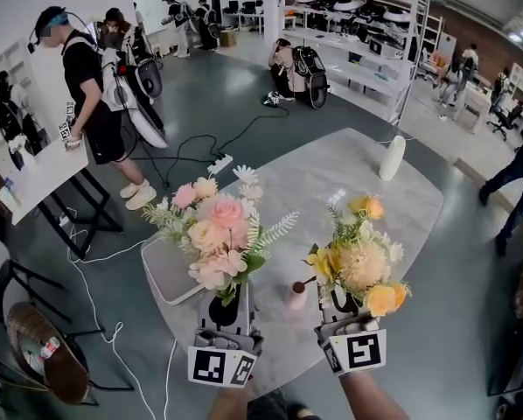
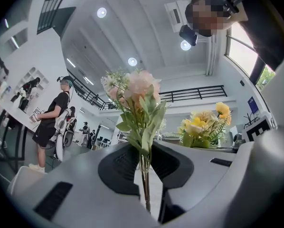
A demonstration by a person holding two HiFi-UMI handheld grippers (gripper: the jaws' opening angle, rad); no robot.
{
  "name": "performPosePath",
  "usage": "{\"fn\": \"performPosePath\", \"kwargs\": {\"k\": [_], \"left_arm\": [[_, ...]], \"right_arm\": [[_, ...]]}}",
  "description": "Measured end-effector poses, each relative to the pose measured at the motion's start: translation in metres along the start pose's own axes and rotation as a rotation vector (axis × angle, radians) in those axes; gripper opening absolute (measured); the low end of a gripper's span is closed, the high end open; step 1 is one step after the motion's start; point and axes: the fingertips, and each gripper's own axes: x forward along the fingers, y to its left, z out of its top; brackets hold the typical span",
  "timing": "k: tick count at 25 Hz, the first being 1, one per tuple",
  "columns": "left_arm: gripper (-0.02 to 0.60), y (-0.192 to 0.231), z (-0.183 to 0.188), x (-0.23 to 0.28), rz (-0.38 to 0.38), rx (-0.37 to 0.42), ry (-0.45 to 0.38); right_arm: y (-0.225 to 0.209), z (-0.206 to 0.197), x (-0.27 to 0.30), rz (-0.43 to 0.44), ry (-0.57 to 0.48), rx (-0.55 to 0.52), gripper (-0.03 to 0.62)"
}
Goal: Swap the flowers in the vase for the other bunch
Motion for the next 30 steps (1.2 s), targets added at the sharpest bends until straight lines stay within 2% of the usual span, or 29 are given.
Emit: {"fn": "performPosePath", "kwargs": {"k": [10,14,30], "left_arm": [[0.069,0.013,-0.027,0.008,0.007,-0.03,0.038],[0.069,0.02,-0.037,0.009,0.007,-0.035,0.044],[0.069,0.034,-0.064,0.004,-0.012,-0.062,0.087]], "right_arm": [[0.008,-0.03,0.014,0.012,0.066,0.006,0.124],[0.013,-0.058,0.013,0.022,0.107,0.0,0.124],[0.042,-0.099,0.015,0.031,0.205,0.025,0.124]]}}
